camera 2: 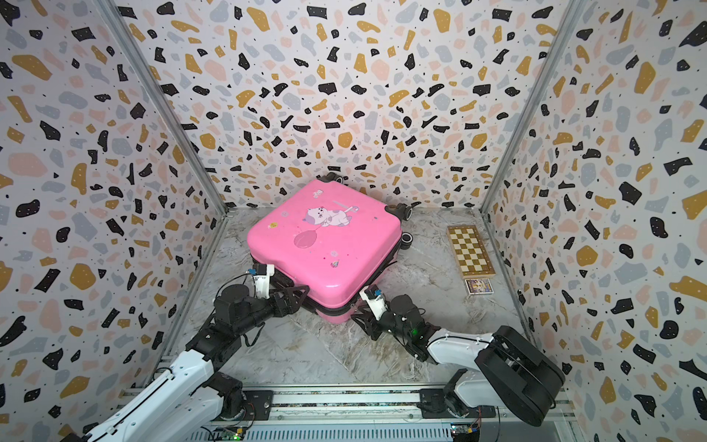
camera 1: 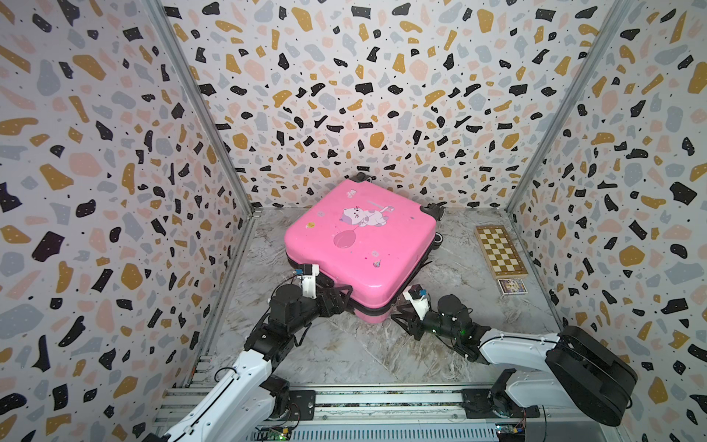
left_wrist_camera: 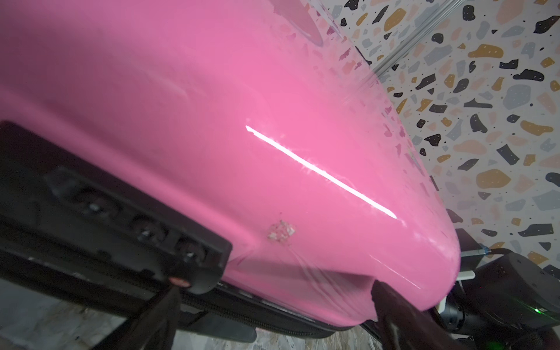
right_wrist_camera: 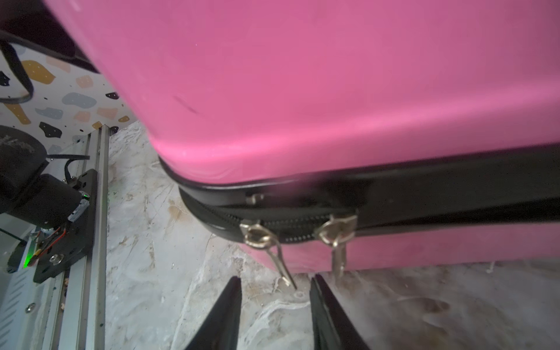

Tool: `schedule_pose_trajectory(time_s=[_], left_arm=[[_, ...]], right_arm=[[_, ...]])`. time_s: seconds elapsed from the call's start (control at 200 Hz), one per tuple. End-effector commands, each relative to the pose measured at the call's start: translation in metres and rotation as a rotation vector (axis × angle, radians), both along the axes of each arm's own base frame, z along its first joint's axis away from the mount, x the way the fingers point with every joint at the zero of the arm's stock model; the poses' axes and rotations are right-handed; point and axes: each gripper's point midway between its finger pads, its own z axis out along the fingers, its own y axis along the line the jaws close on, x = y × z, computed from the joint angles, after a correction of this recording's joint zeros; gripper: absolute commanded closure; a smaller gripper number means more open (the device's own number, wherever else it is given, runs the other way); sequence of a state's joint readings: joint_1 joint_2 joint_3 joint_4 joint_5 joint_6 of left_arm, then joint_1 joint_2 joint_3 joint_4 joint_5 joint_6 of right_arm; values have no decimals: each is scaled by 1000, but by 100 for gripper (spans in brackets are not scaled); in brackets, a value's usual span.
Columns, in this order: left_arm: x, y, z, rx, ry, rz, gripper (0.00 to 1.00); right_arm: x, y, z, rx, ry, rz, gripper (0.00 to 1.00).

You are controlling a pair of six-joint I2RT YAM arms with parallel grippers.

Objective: Open the suitcase zippers
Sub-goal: Unzip the zipper on the suitcase.

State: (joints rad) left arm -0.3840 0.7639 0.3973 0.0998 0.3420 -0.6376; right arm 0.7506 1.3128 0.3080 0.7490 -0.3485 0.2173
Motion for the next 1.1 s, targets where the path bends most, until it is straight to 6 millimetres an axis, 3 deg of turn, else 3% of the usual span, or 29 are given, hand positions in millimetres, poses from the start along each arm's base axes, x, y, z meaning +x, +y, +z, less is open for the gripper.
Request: schedule_pose_trajectory(time_s=[0.0, 0.28, 0.721, 0.966, 1.096], left_arm=[[4, -7, 22, -12, -83, -31, 1], [5, -13, 19, -1, -76, -48, 1], [5, -20, 15, 22, -72, -70, 1], [5, -23, 13, 25, -70, -79, 1], [5, -25, 12, 29, -69, -83, 1]], right_arm=[[7, 6, 24, 90, -14, 37, 60], [-2, 14, 23, 112, 10, 120, 61], [0, 18, 24, 126, 17, 130, 78], [8, 11, 20, 119, 21, 86, 71], [8, 11, 20, 119, 23, 87, 75]])
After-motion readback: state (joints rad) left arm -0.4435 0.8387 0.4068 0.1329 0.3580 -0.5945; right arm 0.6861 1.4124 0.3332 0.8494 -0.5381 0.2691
